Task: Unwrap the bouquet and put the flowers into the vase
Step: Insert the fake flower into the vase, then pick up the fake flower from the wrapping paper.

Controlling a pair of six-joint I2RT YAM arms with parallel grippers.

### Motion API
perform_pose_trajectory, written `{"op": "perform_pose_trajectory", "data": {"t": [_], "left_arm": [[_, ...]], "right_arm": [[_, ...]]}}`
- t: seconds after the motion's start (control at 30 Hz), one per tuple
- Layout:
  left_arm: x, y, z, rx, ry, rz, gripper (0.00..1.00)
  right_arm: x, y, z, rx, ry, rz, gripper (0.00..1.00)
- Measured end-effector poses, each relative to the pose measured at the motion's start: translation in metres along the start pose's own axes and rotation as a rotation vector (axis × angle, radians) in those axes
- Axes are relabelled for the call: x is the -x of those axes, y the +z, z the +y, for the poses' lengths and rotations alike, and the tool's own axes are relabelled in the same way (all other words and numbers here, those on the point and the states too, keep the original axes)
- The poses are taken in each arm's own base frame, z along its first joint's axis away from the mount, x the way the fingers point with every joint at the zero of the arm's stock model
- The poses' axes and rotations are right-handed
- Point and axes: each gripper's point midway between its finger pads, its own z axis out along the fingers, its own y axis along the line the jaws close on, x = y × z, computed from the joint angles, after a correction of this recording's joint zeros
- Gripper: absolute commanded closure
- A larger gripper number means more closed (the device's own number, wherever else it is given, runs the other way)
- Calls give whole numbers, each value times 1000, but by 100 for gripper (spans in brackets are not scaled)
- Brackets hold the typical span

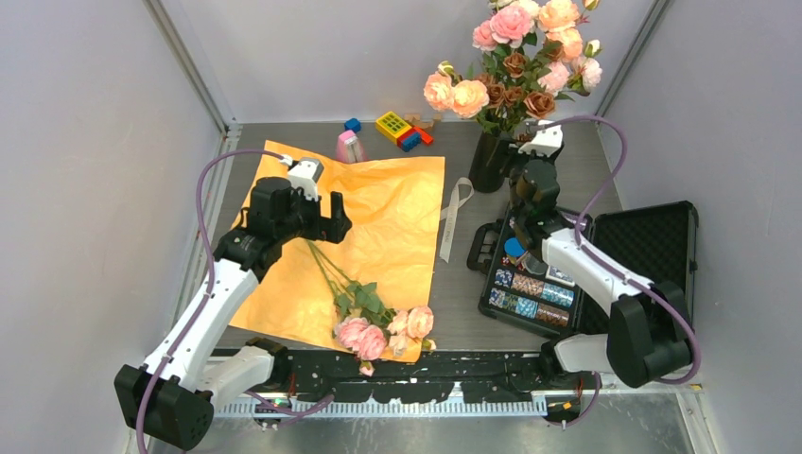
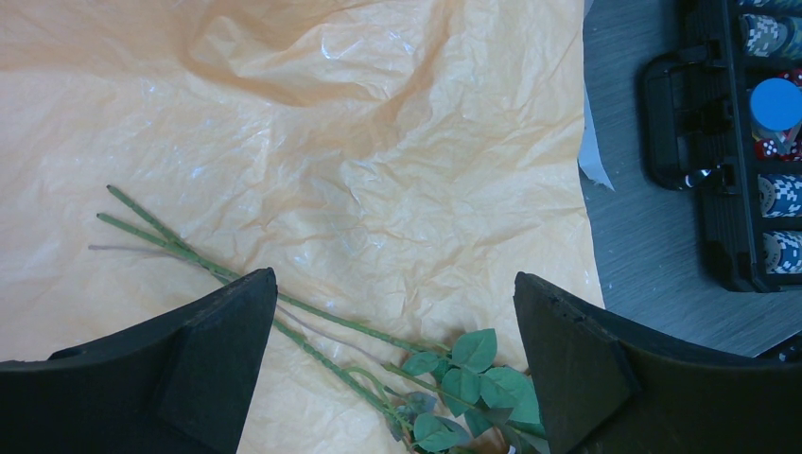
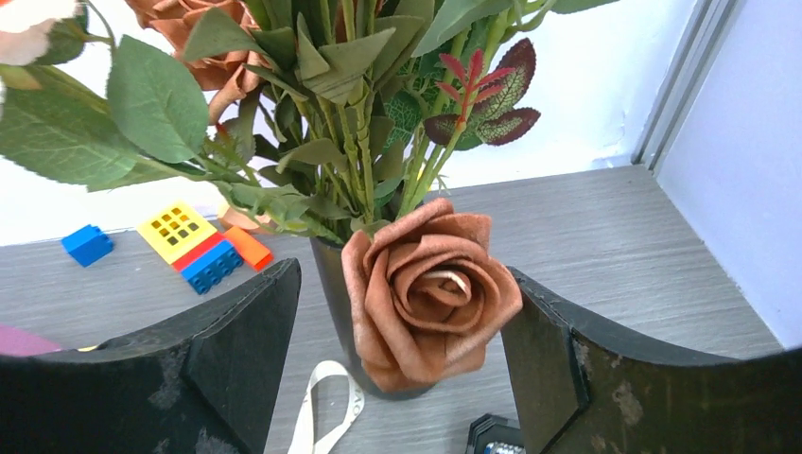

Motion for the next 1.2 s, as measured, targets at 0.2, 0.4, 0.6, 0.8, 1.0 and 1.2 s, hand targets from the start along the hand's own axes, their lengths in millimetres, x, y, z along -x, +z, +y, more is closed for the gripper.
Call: {"op": "perform_pose_trajectory", "data": {"t": [0.2,0.4,0.6,0.8,1.0,1.2], "left_arm": [[0,0,0,1,0,1,0],[-1,0,1,7,3,6,0],[-3,0,4,21,7,11,0],[-3,0,5,25,9,13,0],[-6,4,6,27,7,30,0],[-8,5,6,28,6,35,0]], "right_arm": [[13,-22,3,42,74,28,19],[8,-46,9,101,144,90,20],[-19,-68,25,190,168,222,26],[-35,-94,54,310,197,330,32],[-63,-147,113,537,175,488,30],[-119,-230,172,811,87,763,28]]}}
